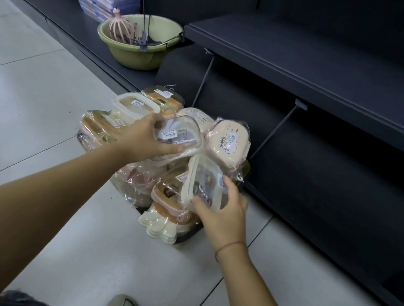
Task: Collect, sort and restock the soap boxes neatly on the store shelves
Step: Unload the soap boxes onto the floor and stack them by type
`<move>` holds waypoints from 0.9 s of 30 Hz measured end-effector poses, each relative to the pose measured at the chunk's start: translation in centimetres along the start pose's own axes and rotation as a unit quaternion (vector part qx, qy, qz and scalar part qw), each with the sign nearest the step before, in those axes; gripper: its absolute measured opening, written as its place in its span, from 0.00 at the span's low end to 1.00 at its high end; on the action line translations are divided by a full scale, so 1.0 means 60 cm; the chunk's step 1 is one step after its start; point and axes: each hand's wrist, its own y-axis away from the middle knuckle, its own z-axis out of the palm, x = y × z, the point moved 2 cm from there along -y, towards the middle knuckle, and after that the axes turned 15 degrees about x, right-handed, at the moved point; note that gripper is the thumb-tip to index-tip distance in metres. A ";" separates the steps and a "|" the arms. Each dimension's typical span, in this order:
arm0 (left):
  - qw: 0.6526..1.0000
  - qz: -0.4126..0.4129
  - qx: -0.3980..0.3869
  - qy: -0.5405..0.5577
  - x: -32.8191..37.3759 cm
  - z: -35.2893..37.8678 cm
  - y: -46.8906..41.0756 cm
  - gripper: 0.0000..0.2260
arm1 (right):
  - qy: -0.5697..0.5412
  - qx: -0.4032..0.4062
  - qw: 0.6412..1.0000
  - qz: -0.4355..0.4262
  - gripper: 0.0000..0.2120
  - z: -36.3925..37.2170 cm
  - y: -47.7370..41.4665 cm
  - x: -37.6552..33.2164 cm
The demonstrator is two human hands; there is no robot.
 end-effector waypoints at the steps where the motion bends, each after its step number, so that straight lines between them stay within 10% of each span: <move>1: 1.000 0.008 0.009 0.009 0.005 0.005 0.013 0.37 | -0.031 -0.020 0.999 0.031 0.35 -0.007 0.001 0.003; 9: 0.996 0.063 0.055 0.036 0.038 0.023 0.067 0.34 | -0.104 0.033 0.973 0.203 0.48 0.011 -0.029 0.013; 14: 0.989 0.121 0.087 -0.002 0.071 0.024 0.080 0.39 | -0.154 0.042 0.982 0.099 0.34 -0.122 -0.003 0.105; 27: 0.981 0.192 0.019 -0.014 0.105 0.112 0.086 0.45 | 0.325 0.015 0.943 -0.071 0.37 -0.174 -0.172 0.438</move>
